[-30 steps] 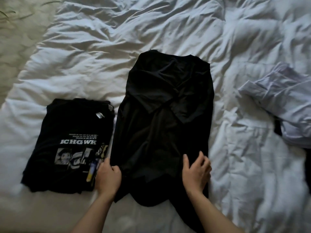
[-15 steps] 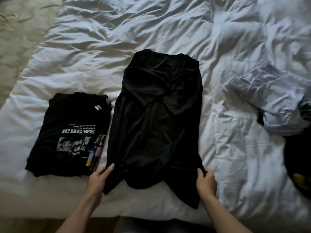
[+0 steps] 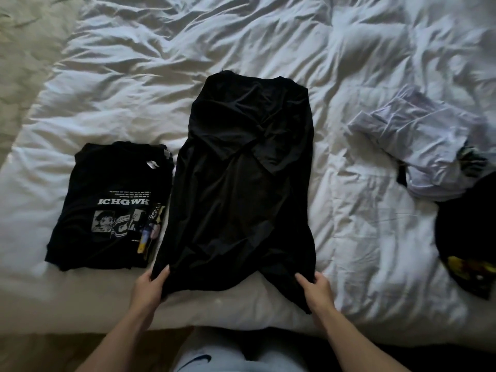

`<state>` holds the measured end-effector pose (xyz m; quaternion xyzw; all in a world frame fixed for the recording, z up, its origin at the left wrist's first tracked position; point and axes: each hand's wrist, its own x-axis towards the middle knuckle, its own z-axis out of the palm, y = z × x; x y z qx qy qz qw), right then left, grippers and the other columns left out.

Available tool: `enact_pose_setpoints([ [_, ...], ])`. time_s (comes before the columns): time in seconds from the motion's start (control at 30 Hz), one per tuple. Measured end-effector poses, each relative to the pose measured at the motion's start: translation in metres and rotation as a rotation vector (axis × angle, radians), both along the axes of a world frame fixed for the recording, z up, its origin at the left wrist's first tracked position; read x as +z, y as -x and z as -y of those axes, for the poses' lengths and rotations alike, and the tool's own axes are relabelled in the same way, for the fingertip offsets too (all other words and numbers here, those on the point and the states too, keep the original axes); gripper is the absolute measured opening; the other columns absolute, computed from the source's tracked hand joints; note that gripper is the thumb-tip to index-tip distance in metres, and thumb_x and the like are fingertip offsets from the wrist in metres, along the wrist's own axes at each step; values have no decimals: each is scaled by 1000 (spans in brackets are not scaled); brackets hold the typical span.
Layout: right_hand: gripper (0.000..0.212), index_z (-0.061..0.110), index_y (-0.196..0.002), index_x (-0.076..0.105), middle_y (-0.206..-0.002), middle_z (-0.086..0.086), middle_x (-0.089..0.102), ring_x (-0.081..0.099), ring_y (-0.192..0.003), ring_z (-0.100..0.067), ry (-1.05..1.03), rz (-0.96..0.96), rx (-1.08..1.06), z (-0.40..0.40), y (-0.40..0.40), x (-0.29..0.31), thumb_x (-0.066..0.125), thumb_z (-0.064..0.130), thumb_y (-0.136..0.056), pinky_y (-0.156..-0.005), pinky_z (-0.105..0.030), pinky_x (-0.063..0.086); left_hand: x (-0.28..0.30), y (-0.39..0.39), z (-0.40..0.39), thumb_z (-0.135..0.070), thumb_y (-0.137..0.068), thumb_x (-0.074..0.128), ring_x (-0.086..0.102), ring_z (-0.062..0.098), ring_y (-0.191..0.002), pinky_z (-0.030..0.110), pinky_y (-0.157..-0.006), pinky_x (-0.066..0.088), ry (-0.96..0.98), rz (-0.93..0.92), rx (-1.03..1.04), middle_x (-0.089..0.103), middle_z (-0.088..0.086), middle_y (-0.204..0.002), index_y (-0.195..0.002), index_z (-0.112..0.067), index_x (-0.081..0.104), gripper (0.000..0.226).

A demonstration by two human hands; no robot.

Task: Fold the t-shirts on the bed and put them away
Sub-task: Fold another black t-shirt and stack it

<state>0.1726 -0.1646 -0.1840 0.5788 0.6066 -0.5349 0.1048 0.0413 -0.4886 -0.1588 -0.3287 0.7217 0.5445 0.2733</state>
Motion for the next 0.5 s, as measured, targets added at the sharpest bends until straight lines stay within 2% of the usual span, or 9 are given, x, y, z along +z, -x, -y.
enact_pose_setpoints([
  [0.1, 42, 2, -115, 66, -108, -16, 71, 67, -102, -33, -52, 94, 56, 2, -1, -15, 74, 29, -84, -90, -42, 54, 0, 1, 0, -23, -100, 55, 51, 19, -66, 28, -55, 36, 51, -7, -13, 61, 8, -81, -125, -6, 62, 30],
  [0.13, 43, 2, -115, 66, -108, -16, 71, 66, -103, -33, -64, 107, 70, 3, -1, -16, 75, 31, -84, -91, -43, 54, 1, 3, 0, -24, -100, 56, 49, 19, -65, 28, -55, 35, 55, -2, -5, 59, 7, -80, -122, -6, 63, 30],
  [0.17, 36, 3, -109, 67, -103, -15, 72, 67, -99, -33, -78, 112, 70, 5, 1, -11, 75, 28, -84, -88, -43, 55, 1, 3, 2, -25, -99, 58, 51, 20, -67, 28, -55, 35, 50, 3, 1, 61, 8, -82, -120, -5, 64, 29],
  [0.23, 20, 4, -97, 69, -94, -13, 72, 67, -91, -31, -111, 113, 41, 6, 1, 4, 72, 21, -87, -77, -37, 52, -1, 5, 9, -26, -97, 62, 60, 25, -83, 30, -60, 42, 25, 12, 36, 67, 11, -98, -120, -6, 64, 31],
  [0.3, 19, 4, -98, 68, -94, -15, 70, 65, -92, -32, -196, 162, 16, 3, -3, 12, 70, 20, -89, -72, -29, 42, 1, 6, 18, -24, -95, 63, 62, 27, -98, 32, -68, 46, 11, 13, 87, 67, 12, -109, -121, -9, 64, 30],
  [0.4, 20, 4, -94, 66, -98, -19, 70, 63, -92, -35, -310, 241, -25, -6, -7, 24, 67, 24, -92, -71, -29, 36, 9, 9, 28, -22, -95, 64, 60, 23, -95, 30, -68, 46, 29, -7, 169, 65, 11, -107, -118, -11, 63, 26],
  [0.5, 17, 10, -88, 60, -100, -19, 69, 61, -91, -35, -358, 306, -25, -12, -6, 30, 64, 26, -94, -73, -32, 38, 8, 7, 37, -22, -93, 67, 60, 27, -99, 32, -71, 50, 83, -11, 224, 64, 13, -107, -117, -12, 62, 27],
])
